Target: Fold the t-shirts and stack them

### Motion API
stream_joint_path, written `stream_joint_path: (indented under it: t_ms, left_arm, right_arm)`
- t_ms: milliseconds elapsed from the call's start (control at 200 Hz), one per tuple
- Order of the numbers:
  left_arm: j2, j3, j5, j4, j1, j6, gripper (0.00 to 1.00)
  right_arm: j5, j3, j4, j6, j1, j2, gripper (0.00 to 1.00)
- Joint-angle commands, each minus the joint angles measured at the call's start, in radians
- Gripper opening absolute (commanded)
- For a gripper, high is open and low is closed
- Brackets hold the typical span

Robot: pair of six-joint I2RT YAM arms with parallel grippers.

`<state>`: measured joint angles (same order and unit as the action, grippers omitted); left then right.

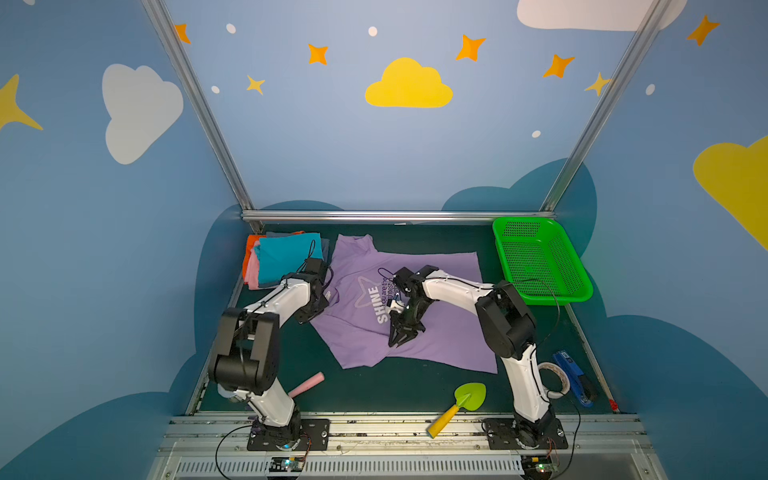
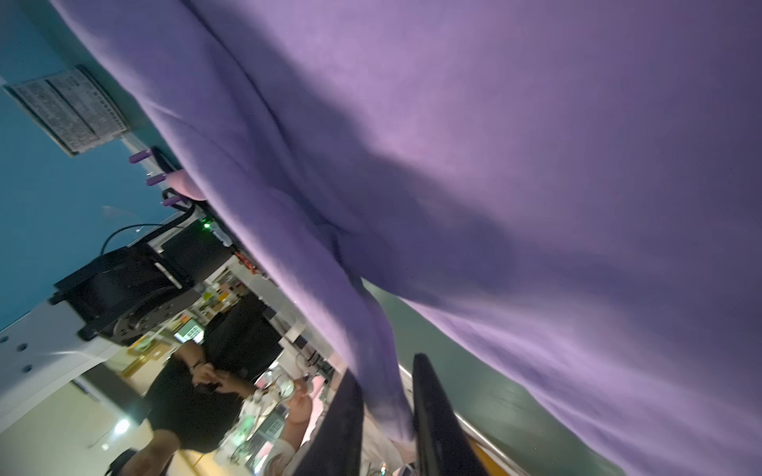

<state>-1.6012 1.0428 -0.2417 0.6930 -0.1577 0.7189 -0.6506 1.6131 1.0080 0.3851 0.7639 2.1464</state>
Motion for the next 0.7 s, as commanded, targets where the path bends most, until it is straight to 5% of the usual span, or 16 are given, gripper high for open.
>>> stream_joint_path:
  t_ms: [0, 170, 300, 436, 696]
  left_arm:
    - [0.138, -0.004, -0.110, 0.164, -0.093, 0.008, 0.28]
    - [0.283, -0.072, -0.101, 0.232, -0.333, 0.054, 0.30]
    - [0.374, -0.181, -0.009, 0.168, -0.494, 0.129, 0.30]
    - [0.363, -0.217, -0.030, 0.172, -0.654, 0.175, 0.32]
    - [0.181, -0.234, -0.023, 0.127, -0.746, 0.165, 0.61]
  right_arm:
    - [0.220, 0.027, 0.060, -0.021, -0.012, -0.101, 0.27]
    - [0.361, 0.009, 0.078, -0.030, -0.043, -0.151, 0.25]
    - [0.356, -0.008, 0.067, -0.024, -0.070, -0.175, 0.14]
    - [0.333, -0.032, 0.040, -0.011, -0.087, -0.199, 0.06]
    - [0.283, -0.077, -0.002, 0.012, -0.105, -0.209, 0.06]
